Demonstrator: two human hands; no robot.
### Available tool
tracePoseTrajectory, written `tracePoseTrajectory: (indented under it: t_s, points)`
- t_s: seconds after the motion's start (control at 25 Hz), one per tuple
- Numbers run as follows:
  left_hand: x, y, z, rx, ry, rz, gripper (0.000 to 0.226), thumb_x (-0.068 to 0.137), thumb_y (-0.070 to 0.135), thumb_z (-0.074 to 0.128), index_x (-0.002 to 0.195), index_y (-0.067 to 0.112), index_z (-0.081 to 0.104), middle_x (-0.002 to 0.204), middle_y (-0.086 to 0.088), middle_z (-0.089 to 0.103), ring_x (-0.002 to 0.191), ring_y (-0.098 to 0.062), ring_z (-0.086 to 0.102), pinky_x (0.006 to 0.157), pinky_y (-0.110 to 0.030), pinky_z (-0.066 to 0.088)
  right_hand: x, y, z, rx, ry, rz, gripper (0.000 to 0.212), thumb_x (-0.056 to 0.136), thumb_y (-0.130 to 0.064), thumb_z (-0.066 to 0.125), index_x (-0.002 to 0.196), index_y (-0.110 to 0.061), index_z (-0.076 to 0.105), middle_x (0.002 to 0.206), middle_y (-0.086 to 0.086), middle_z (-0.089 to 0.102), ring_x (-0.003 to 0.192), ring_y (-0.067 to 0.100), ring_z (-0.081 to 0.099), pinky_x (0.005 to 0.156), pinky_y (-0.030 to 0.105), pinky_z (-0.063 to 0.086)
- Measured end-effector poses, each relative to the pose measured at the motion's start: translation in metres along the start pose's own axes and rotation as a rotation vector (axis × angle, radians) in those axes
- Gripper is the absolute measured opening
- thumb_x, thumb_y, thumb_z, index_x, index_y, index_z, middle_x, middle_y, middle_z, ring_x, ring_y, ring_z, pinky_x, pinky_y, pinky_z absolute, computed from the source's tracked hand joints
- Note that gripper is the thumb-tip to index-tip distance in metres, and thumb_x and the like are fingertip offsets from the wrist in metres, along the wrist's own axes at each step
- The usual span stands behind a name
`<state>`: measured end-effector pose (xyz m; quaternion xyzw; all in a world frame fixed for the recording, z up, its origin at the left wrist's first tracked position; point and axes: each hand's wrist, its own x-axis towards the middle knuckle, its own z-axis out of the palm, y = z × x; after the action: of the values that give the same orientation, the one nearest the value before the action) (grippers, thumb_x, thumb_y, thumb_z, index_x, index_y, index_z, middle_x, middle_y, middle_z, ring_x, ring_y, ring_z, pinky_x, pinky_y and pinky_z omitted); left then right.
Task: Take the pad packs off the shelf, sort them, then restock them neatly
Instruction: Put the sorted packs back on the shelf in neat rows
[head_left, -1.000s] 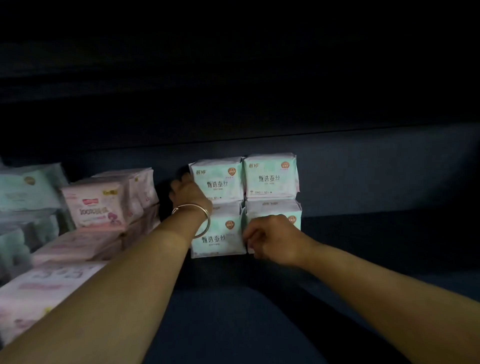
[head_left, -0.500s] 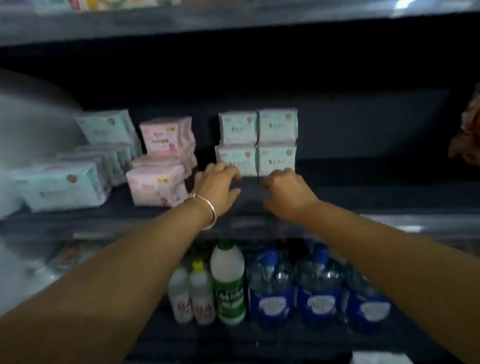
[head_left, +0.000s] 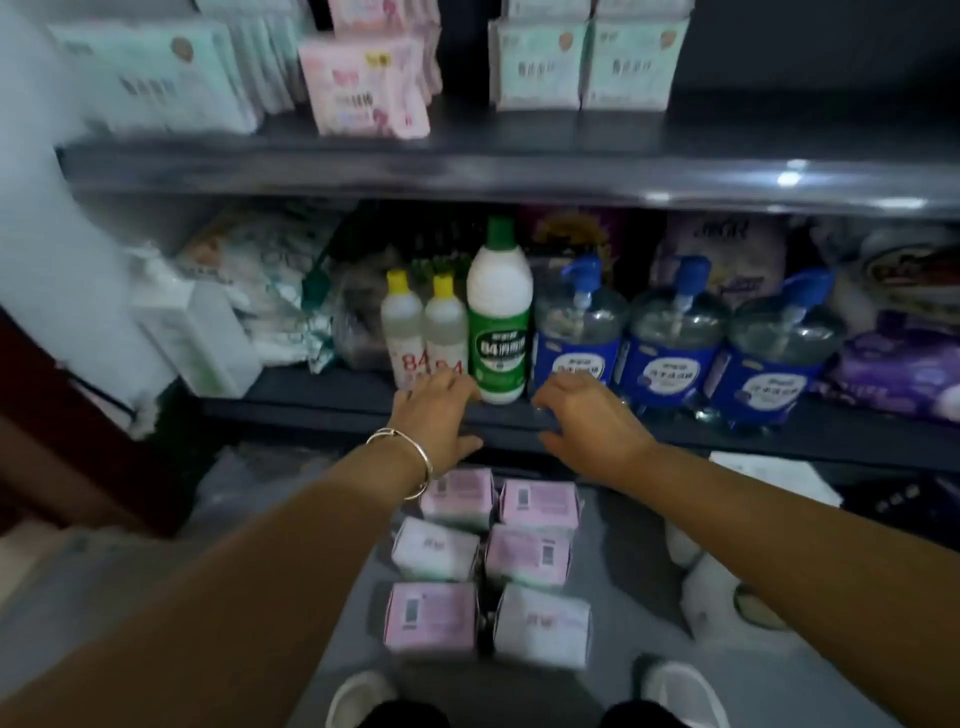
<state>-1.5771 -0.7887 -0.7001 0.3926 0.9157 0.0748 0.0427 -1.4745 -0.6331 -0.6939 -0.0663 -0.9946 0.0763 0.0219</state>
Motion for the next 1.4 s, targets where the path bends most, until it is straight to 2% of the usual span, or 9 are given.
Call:
tracePoseTrajectory:
  t_s: [0.12,0.28,0.52,0.76,0.88,0.96,1.08,1.16,1.4]
  points:
    - [-0.011,-0.014,0.059,0.046,-0.225,-0.014,0.057,0.082,0.035,0.067,0.131,0.023,0.041,0.132,-0.002,0.038,0.124,-0.024,0.036,0.098,-0.037,0.031,-0.008,0.001,0.061,0.018,-0.2,0.033,0.039,0.091,-0.023,0.058,0.126,-0.008,0.051,0.125,0.01,0.049,0.117,0.028,0.045,0.096,0.033,0.039]
    - [-0.026,-0.025,0.114,0.033,-0.414,0.017,0.06,0.08,0.038,0.069,0.131,0.023,0.042,0.133,-0.001,0.042,0.124,-0.022,0.04,0.103,-0.038,0.035,-0.02,0.002,0.121,0.025,-0.427,0.06,0.045,0.088,-0.033,0.062,0.125,-0.01,0.051,0.126,0.011,0.052,0.113,0.027,0.052,0.092,0.034,0.045]
    - [-0.043,-0.021,0.163,0.242,-0.639,0.057,0.084,0.072,0.047,0.074,0.138,0.019,0.031,0.139,-0.004,0.038,0.129,-0.026,0.036,0.104,-0.041,0.031,-0.04,-0.005,0.168,-0.044,-0.661,0.035,0.062,0.077,-0.053,0.069,0.122,-0.014,0.052,0.121,0.007,0.056,0.106,0.023,0.056,0.078,0.03,0.043]
    - [-0.065,-0.027,0.194,0.356,-0.596,0.043,0.089,0.065,0.048,0.079,0.134,0.015,0.031,0.134,-0.008,0.041,0.122,-0.026,0.041,0.101,-0.038,0.037,-0.052,-0.021,0.204,-0.24,-0.698,0.064,0.076,0.069,-0.058,0.073,0.125,-0.013,0.049,0.119,0.008,0.058,0.104,0.023,0.057,0.087,0.035,0.048]
    - [-0.074,-0.027,0.207,0.417,-0.513,0.043,0.085,0.066,0.04,0.08,0.131,0.013,0.032,0.131,-0.009,0.043,0.118,-0.026,0.044,0.099,-0.037,0.039,-0.055,-0.026,0.216,-0.294,-0.701,0.12,0.085,0.067,-0.046,0.08,0.132,-0.01,0.039,0.125,0.012,0.055,0.11,0.028,0.056,0.095,0.043,0.047]
    - [-0.079,-0.026,0.214,0.469,-0.465,0.046,0.075,0.072,0.03,0.076,0.131,0.011,0.033,0.13,-0.011,0.044,0.118,-0.027,0.045,0.097,-0.038,0.041,-0.058,-0.026,0.219,-0.313,-0.68,0.127,0.082,0.07,-0.036,0.079,0.134,-0.009,0.035,0.128,0.014,0.052,0.114,0.03,0.053,0.097,0.045,0.045]
    - [-0.081,-0.028,0.219,0.494,-0.399,0.051,0.057,0.085,0.018,0.063,0.132,0.009,0.034,0.134,-0.013,0.046,0.121,-0.029,0.046,0.101,-0.039,0.04,-0.06,-0.022,0.217,-0.245,-0.639,0.139,0.076,0.075,-0.033,0.075,0.135,-0.01,0.035,0.131,0.012,0.051,0.117,0.028,0.051,0.098,0.041,0.042]
    - [-0.08,-0.03,0.221,0.503,-0.398,0.055,0.055,0.086,0.018,0.062,0.134,0.008,0.034,0.135,-0.013,0.045,0.123,-0.028,0.045,0.105,-0.039,0.038,-0.06,-0.017,0.211,-0.157,-0.633,0.162,0.077,0.074,-0.036,0.075,0.135,-0.011,0.035,0.131,0.01,0.05,0.118,0.026,0.049,0.098,0.04,0.041]
    - [-0.062,-0.019,0.191,0.485,-0.509,0.064,0.076,0.074,0.043,0.073,0.134,0.014,0.035,0.132,-0.008,0.043,0.121,-0.024,0.041,0.104,-0.036,0.035,-0.054,0.002,0.173,0.108,-0.584,0.213,0.079,0.071,-0.039,0.076,0.134,-0.015,0.035,0.128,0.005,0.044,0.121,0.024,0.036,0.1,0.044,0.041]
